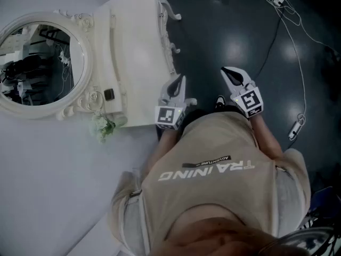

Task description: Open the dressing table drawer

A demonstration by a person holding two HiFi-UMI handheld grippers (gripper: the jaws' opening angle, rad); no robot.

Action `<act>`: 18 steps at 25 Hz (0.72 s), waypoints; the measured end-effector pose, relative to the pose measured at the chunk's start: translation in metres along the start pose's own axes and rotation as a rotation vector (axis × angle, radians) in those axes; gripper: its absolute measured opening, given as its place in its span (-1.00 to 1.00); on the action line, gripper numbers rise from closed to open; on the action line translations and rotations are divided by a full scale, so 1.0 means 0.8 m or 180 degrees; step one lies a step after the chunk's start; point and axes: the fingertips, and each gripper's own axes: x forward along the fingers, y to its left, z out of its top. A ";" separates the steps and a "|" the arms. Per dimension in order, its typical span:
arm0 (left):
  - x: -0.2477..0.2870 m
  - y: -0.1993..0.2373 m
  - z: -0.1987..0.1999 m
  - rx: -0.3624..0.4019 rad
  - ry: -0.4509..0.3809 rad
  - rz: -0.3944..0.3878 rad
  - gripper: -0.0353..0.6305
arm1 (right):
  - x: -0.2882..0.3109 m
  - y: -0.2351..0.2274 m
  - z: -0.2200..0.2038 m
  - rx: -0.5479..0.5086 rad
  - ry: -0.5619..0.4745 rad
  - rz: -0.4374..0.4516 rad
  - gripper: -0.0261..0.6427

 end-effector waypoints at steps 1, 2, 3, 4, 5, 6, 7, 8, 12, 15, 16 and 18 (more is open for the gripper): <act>0.004 0.006 -0.003 -0.0010 0.0024 0.0041 -0.88 | 0.007 -0.005 0.004 0.0011 -0.0025 0.0020 -0.91; 0.009 0.012 -0.005 -0.0016 0.0043 0.0081 -0.88 | 0.013 -0.010 0.007 0.0019 -0.0046 0.0033 -0.91; 0.014 0.018 -0.006 -0.0016 0.0053 0.0117 -0.88 | 0.018 -0.015 0.009 0.0026 -0.0060 0.0033 -0.91; 0.018 0.024 -0.005 -0.0007 0.0055 0.0147 -0.88 | 0.022 -0.019 0.009 0.0042 -0.0067 0.0016 -0.91; 0.021 0.031 -0.004 0.0004 0.0050 0.0176 -0.88 | 0.026 -0.022 0.008 0.0077 -0.0065 -0.0014 -0.91; 0.021 0.040 -0.002 0.0010 0.0040 0.0207 -0.88 | 0.029 -0.023 0.006 0.0124 -0.0050 -0.0043 -0.91; 0.021 0.048 0.000 0.0008 0.0023 0.0239 -0.88 | 0.033 -0.023 0.004 0.0150 -0.0022 -0.0059 -0.91; 0.020 0.055 0.002 0.0000 0.0003 0.0269 -0.88 | 0.037 -0.023 0.002 0.0131 0.0014 -0.0059 -0.91; 0.015 0.080 -0.012 -0.0100 0.0017 0.0300 -0.88 | 0.065 -0.016 0.001 -0.0035 0.0137 0.0006 -0.91; 0.018 0.105 -0.026 -0.0133 -0.0062 0.0200 -0.88 | 0.098 -0.020 0.017 0.0042 0.0069 -0.0047 -0.91; 0.017 0.114 -0.029 -0.0175 -0.0090 0.0167 -0.88 | 0.108 -0.021 0.024 0.0067 0.0060 -0.0103 -0.91; 0.010 0.131 -0.033 -0.0276 -0.0136 0.0108 -0.88 | 0.126 -0.015 0.037 0.0081 0.0073 -0.0203 -0.91</act>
